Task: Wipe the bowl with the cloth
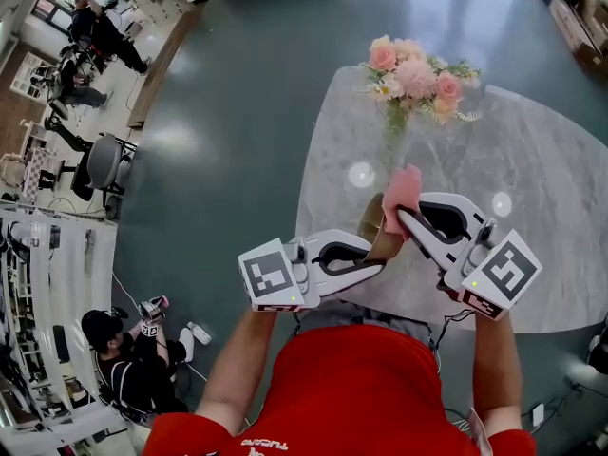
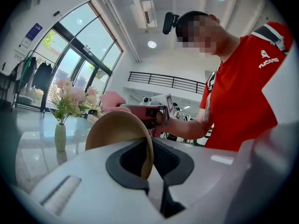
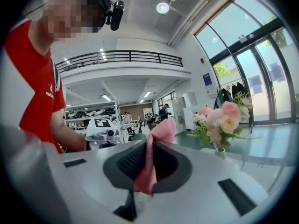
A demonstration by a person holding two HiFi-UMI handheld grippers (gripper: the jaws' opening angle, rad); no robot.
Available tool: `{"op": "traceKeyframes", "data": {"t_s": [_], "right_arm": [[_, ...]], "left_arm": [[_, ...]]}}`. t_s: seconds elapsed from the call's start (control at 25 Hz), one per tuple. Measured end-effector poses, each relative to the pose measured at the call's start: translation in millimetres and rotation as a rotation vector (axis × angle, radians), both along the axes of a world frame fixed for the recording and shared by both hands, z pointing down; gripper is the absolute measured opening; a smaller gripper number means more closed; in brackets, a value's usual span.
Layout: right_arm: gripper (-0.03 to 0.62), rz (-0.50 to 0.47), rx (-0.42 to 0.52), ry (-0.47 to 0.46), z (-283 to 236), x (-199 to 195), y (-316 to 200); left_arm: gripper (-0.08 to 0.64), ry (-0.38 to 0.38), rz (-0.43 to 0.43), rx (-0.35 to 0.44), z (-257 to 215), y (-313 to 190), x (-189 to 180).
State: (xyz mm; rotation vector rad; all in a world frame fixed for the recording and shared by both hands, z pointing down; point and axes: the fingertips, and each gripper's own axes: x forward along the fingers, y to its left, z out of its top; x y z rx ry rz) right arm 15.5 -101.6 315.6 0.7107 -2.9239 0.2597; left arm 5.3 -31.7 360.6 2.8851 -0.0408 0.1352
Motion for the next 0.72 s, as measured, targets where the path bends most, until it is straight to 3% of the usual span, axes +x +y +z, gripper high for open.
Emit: {"op": "traceKeyframes", "data": {"t_s": [0.12,0.36,0.56,0.72], "right_arm": [[0.025,-0.039,0.015,0.023,-1.8,-4.0,12.3],[0.025,0.032,-0.034,0.027,17.9,6.1,-17.5],[0.025,0.000,-0.042,0.025,11.3,7.5,-3.8],[0.025,0.010,-0.045,0.049,20.9,10.4,-9.3]], "left_arm": [[0.023,-0.023,-0.013,0.008,4.0,-1.9,0.3],[0.023,-0.017,0.040,-0.012,1.6,7.0,5.3],[0.022,-0.051,0.040,-0.013,6.2,5.3,5.4],[0.023,-0.033,0.069,-0.009,6.7,5.8,6.9]]}}
